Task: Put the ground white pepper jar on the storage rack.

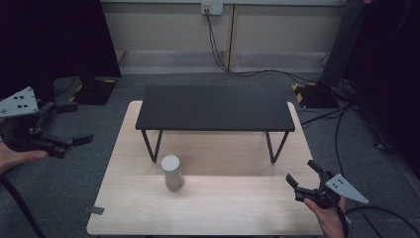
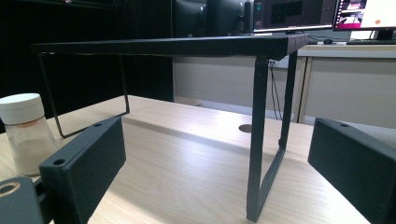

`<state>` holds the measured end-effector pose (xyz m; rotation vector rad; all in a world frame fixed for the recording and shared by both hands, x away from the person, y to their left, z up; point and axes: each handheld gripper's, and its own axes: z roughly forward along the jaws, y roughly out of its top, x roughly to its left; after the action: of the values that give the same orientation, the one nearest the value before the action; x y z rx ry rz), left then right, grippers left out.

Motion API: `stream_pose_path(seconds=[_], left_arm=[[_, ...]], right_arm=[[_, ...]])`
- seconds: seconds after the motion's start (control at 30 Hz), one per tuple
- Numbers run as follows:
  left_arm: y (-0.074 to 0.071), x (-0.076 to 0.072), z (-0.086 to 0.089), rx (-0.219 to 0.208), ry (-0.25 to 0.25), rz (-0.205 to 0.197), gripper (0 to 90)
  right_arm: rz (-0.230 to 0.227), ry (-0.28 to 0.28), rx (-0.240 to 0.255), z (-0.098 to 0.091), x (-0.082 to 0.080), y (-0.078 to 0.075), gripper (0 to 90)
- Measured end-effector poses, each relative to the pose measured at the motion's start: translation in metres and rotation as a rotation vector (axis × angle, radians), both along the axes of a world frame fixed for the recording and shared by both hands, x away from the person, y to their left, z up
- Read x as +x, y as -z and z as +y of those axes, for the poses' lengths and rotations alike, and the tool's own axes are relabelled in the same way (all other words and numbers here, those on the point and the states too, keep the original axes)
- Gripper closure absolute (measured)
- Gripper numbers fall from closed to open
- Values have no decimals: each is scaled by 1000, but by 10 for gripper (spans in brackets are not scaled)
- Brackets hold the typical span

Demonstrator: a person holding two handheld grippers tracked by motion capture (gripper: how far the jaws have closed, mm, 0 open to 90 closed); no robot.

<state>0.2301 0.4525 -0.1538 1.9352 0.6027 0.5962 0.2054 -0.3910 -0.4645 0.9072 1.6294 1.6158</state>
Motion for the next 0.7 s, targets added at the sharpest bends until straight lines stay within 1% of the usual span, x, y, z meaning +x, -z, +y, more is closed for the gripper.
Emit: stream_pose_path(seconds=[0.07,0.37,0.53,0.63,0.7], left_arm=[[0,0,-2,10,1,2,39],[3,6,-3,21,19,20,38],[8,13,-7,25,25,35,38],[12,16,-12,45,27,38,36],[14,20,-14,45,34,46,36]], right_arm=[[-1,1,1,0,0,0,33],[-1,7,1,-1,-2,0,33],[0,1,-2,0,-1,0,33],[0,1,-4,0,-1,0,33],[-1,7,-1,-1,-2,0,33]])
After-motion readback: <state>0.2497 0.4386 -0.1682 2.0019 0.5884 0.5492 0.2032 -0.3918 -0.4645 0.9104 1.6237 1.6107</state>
